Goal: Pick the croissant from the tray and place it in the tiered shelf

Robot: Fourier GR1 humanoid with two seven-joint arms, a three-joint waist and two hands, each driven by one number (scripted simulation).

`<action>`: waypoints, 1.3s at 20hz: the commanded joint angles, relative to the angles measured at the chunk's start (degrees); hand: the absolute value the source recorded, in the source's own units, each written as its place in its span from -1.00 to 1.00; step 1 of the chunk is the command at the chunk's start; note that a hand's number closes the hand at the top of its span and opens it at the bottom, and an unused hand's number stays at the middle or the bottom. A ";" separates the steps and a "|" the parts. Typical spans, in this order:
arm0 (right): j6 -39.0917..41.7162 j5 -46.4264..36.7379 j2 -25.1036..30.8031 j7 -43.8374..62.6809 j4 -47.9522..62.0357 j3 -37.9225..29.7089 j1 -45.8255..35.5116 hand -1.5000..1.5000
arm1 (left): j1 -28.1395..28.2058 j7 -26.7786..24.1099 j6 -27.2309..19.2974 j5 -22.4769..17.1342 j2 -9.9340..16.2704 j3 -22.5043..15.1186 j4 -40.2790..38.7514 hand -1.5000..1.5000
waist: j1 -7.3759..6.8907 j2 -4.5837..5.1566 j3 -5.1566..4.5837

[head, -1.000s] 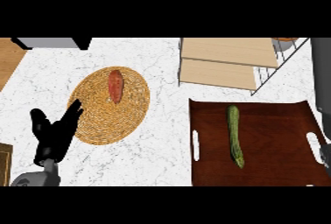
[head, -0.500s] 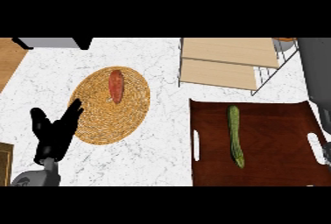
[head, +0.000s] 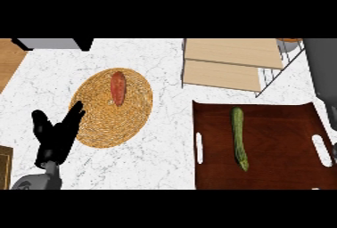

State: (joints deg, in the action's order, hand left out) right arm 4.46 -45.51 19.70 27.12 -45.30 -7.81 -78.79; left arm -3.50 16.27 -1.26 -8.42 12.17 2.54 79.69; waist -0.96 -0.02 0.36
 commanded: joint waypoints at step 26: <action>-22.43 11.11 6.53 5.51 -4.70 -18.39 -0.68 -1.00 | 2.54 0.11 -0.63 2.04 -2.55 -0.51 -1.19 0.00 | 0.99 -0.11 -0.37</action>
State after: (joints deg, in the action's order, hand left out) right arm -16.53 -33.05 22.75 30.56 -48.62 -25.97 -80.75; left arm -3.28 15.41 -1.44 -7.04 10.97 3.26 79.45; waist -0.48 -0.19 0.40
